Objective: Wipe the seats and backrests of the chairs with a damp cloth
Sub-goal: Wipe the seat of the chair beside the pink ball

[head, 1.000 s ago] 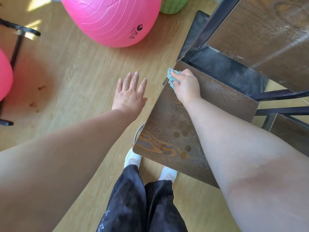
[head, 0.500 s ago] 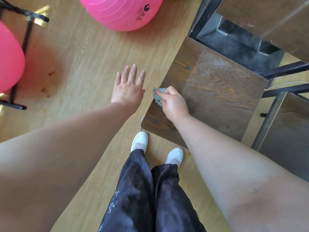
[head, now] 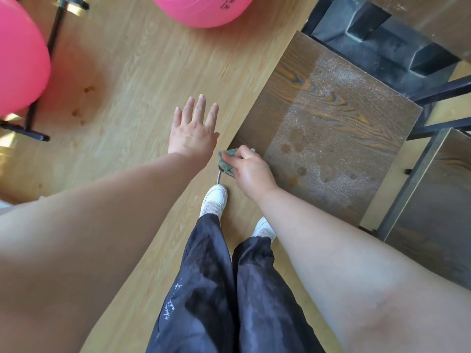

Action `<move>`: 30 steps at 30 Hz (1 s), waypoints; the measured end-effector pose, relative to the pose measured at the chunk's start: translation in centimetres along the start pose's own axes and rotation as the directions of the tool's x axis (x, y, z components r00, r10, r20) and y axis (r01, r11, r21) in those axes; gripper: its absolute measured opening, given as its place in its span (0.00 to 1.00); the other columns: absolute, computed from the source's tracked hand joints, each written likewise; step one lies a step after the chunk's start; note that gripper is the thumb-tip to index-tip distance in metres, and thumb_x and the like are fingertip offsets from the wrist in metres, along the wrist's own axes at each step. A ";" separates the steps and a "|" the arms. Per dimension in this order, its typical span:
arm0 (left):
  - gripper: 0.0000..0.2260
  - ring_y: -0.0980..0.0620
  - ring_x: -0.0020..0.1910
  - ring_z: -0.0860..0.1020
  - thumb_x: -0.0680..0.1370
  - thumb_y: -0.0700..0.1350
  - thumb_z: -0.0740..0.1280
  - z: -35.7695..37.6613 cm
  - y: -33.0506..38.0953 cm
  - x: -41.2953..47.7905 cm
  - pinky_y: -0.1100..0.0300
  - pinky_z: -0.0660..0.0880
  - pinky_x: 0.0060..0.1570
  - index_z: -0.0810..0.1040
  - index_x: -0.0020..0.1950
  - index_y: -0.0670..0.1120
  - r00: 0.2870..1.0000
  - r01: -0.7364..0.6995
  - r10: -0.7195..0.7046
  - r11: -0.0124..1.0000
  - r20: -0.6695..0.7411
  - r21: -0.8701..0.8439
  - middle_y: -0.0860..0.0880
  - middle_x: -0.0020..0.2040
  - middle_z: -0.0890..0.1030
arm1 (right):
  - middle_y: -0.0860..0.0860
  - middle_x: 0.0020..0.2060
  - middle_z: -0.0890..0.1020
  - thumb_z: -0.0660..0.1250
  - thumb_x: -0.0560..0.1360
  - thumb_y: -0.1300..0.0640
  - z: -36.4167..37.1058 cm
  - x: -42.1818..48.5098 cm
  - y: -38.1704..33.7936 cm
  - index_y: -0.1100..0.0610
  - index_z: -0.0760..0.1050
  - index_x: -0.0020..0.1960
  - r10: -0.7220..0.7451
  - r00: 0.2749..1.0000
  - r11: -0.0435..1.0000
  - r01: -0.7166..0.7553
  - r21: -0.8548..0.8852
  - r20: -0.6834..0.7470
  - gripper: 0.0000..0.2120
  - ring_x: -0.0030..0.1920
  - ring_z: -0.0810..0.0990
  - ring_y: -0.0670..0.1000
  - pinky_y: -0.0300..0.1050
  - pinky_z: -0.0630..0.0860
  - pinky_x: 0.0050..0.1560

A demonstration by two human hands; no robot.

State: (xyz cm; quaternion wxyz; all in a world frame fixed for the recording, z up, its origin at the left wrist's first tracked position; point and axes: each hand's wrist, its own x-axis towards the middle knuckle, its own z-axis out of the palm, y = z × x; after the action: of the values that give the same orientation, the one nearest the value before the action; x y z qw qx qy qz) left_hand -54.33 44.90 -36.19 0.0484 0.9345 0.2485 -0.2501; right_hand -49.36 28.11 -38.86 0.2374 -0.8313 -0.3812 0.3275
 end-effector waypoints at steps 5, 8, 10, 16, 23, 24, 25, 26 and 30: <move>0.29 0.42 0.80 0.42 0.85 0.54 0.52 -0.2 0.5 -0.6 0.44 0.44 0.78 0.42 0.82 0.50 1.000 0.024 -0.024 1.000 -0.014 -0.010 0.44 0.82 0.42 | 0.51 0.48 0.72 0.64 0.80 0.60 0.7 -1.2 0.1 0.52 0.76 0.68 -0.054 0.993 0.997 0.060 -0.053 0.101 0.17 0.54 0.72 0.56 0.49 0.73 0.50; 0.28 0.42 0.80 0.41 0.85 0.54 0.51 -0.5 0.9 -0.3 0.44 0.44 0.78 0.42 0.82 0.50 0.999 0.032 -0.032 0.999 -0.012 -0.007 0.44 0.82 0.41 | 0.47 0.48 0.71 0.62 0.80 0.58 -0.3 -1.3 0.4 0.54 0.77 0.66 -0.075 0.981 0.997 0.080 -0.016 0.180 0.15 0.55 0.72 0.53 0.50 0.74 0.55; 0.28 0.42 0.80 0.41 0.85 0.54 0.50 -0.9 1.4 0.2 0.44 0.44 0.78 0.41 0.82 0.50 0.999 0.033 -0.033 0.999 -0.010 0.000 0.44 0.82 0.41 | 0.47 0.47 0.72 0.62 0.79 0.58 -1.8 -1.2 1.0 0.54 0.78 0.64 -0.052 0.993 0.998 0.049 0.034 0.105 0.15 0.53 0.73 0.53 0.51 0.75 0.55; 0.28 0.43 0.80 0.39 0.86 0.54 0.48 -3.6 4.6 4.1 0.44 0.43 0.78 0.39 0.81 0.51 1.000 0.001 -0.001 1.000 -0.008 -0.001 0.45 0.81 0.39 | 0.53 0.50 0.74 0.66 0.77 0.65 -12.4 4.0 6.2 0.59 0.77 0.67 0.194 0.890 0.981 -0.167 0.100 -0.414 0.18 0.48 0.74 0.48 0.32 0.68 0.55; 0.28 0.44 0.80 0.40 0.86 0.54 0.48 -6.4 9.3 11.0 0.45 0.43 0.78 0.38 0.81 0.51 0.996 -0.059 0.061 0.998 -0.067 0.031 0.46 0.81 0.39 | 0.55 0.57 0.73 0.62 0.81 0.61 -21.6 13.2 12.0 0.55 0.73 0.71 0.275 0.871 0.955 -0.296 0.012 -0.407 0.19 0.54 0.74 0.52 0.39 0.69 0.58; 0.28 0.44 0.80 0.39 0.86 0.54 0.48 -6.8 9.7 11.7 0.45 0.43 0.78 0.39 0.81 0.51 0.995 -0.066 0.068 0.997 -0.075 0.030 0.46 0.81 0.39 | 0.55 0.57 0.73 0.62 0.81 0.61 -22.0 14.1 12.2 0.55 0.73 0.71 0.259 0.884 0.959 -0.283 -0.003 -0.390 0.19 0.54 0.74 0.51 0.39 0.68 0.57; 0.28 0.44 0.80 0.39 0.86 0.54 0.48 -7.1 10.0 12.4 0.45 0.43 0.78 0.39 0.81 0.51 0.994 -0.074 0.076 0.997 -0.082 0.029 0.45 0.81 0.39 | 0.55 0.57 0.73 0.63 0.81 0.61 -22.0 14.8 12.4 0.56 0.73 0.71 0.243 0.895 0.963 -0.268 -0.015 -0.375 0.18 0.55 0.74 0.52 0.40 0.69 0.57; 0.28 0.44 0.80 0.39 0.86 0.54 0.48 -7.4 10.2 12.9 0.45 0.43 0.78 0.39 0.81 0.51 0.993 -0.081 0.083 0.996 -0.087 0.026 0.45 0.81 0.39 | 0.56 0.57 0.73 0.63 0.81 0.61 -21.8 15.4 12.5 0.56 0.74 0.70 0.234 0.902 0.966 -0.258 -0.019 -0.362 0.18 0.56 0.74 0.54 0.42 0.70 0.59; 0.27 0.44 0.80 0.39 0.86 0.54 0.49 -7.8 10.3 14.0 0.46 0.42 0.78 0.39 0.81 0.51 0.992 -0.096 0.098 0.995 -0.084 0.024 0.46 0.81 0.39 | 0.56 0.59 0.73 0.63 0.81 0.59 -20.5 16.6 12.9 0.56 0.74 0.70 0.235 0.921 0.967 -0.255 -0.023 -0.310 0.18 0.59 0.75 0.57 0.51 0.72 0.63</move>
State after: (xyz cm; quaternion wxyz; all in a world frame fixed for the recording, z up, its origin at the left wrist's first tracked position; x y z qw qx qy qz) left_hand -35.31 43.80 -36.68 0.0403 0.9558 0.2021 -0.2097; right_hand -20.15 30.57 -39.42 0.2245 -0.9200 -0.2430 0.2102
